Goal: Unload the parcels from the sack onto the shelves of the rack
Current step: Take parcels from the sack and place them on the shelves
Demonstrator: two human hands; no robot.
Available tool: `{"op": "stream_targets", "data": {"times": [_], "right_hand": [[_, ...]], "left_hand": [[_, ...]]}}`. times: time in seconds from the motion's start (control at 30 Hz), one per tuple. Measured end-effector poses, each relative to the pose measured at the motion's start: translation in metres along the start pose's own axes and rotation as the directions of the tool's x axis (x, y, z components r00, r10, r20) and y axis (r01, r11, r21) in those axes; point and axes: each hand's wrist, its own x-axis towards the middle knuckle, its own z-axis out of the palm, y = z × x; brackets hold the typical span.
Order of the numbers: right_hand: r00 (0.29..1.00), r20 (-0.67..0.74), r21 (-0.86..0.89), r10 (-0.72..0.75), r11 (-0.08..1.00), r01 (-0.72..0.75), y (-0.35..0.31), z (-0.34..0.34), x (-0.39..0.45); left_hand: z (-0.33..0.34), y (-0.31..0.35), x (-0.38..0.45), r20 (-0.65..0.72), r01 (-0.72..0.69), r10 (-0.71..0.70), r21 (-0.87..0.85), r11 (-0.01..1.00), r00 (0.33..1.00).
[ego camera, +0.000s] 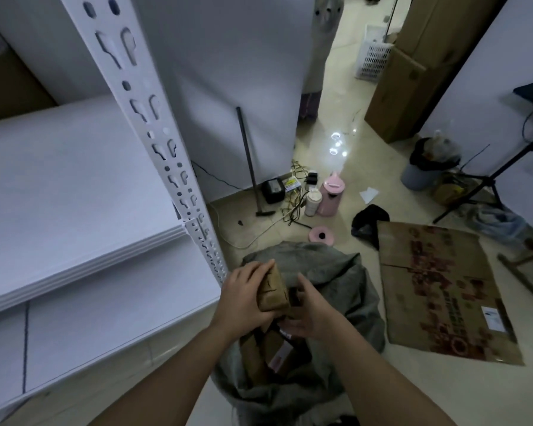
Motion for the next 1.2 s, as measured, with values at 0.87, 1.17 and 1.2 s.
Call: {"op": "stream_targets", "data": {"times": [0.87,1.17,1.2], "right_hand": [[0.903,-0.026,-0.922,-0.429,0.360,0.144,-0.027,0.062,-0.069],[0.937,-0.144,-0.345,-0.318,0.904,0.253,-0.013,0.060,-0.101],[0.961,-0.101,-0.295,-0.256,0.931,0.217,-0.007,0.059,-0.108]], "left_hand": [[-0.051,0.047,0.005,0.758,0.799,-0.392,-0.595,-0.085,0.522],[-0.073,0.044,-0.012,0.729,0.750,-0.437,-0.641,-0.165,0.527],[-0.076,0.047,-0.014,0.725,0.742,-0.434,-0.648,-0.171,0.534]]}}
